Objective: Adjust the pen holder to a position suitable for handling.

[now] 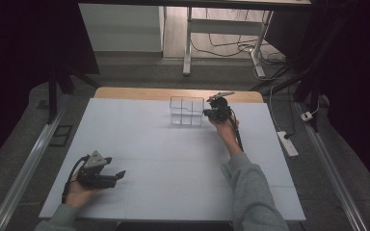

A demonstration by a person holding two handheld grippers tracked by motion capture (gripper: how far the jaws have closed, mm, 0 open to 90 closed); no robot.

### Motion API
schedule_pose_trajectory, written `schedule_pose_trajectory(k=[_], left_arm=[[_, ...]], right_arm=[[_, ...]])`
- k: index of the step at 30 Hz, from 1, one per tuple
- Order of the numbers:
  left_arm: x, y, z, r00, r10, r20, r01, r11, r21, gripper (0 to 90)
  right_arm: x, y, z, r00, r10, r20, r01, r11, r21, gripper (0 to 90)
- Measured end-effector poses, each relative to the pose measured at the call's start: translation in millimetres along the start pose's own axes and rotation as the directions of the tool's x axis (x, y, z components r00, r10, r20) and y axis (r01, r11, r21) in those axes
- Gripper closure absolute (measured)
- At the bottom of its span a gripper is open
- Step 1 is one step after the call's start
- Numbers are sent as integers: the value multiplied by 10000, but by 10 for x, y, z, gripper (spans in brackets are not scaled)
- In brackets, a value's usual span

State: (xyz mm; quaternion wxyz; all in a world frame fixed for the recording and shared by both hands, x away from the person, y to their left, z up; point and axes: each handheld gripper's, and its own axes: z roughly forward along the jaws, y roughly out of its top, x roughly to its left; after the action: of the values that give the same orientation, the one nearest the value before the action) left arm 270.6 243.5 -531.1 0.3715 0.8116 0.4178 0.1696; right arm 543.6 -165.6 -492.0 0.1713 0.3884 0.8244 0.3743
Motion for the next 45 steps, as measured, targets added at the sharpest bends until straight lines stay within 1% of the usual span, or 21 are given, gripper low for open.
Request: schedule_pose_trajectory(k=[2, 8, 13, 17, 21, 28, 36, 38, 41, 43, 45], left_arm=[[0, 0, 1, 10000, 9, 1, -9, 10000, 2, 230], [0, 0, 3, 10000, 25, 6, -25, 10000, 8, 229], [5, -5, 0, 10000, 27, -24, -27, 10000, 28, 230], [11, -8, -3, 10000, -9, -28, 9, 10000, 5, 230], [9, -8, -5, 10000, -6, -26, 6, 10000, -3, 230], [10, -9, -8, 10000, -3, -29, 3, 10000, 5, 230], [7, -11, -21, 10000, -3, -43, 3, 10000, -27, 230], [8, -12, -21, 10000, -5, -38, 5, 10000, -32, 230], [10, -11, -19, 10000, -17, -36, 16, 10000, -35, 230], [13, -11, -14, 10000, -22, -39, 22, 10000, -21, 229], [14, -10, -8, 10000, -56, -42, 56, 10000, -13, 229]], right_arm=[[33, 14, 12, 9999, -113, -10, 113, 9999, 22, 893], [75, 29, 34, 9999, -106, -48, 107, 9999, 7, 892], [87, 32, 38, 9998, -192, -64, 192, 9998, -13, 893], [80, 45, -5, 9996, -275, -26, 275, 9996, -32, 893], [41, 56, -103, 9997, -216, 58, 217, 9997, -62, 893], [-22, 30, -353, 9999, -136, 92, 136, 9999, -13, 892], [25, -71, -610, 9998, -178, -112, 178, 9998, 28, 890], [30, -111, -657, 9997, -138, -224, 137, 9999, -48, 793], [48, -170, -720, 9989, -83, -459, 87, 9999, 88, 655], [54, -217, -767, 9983, 72, -584, -68, 9999, 78, 592], [58, -264, -815, 9981, 152, -602, -145, 9998, 109, 537]])
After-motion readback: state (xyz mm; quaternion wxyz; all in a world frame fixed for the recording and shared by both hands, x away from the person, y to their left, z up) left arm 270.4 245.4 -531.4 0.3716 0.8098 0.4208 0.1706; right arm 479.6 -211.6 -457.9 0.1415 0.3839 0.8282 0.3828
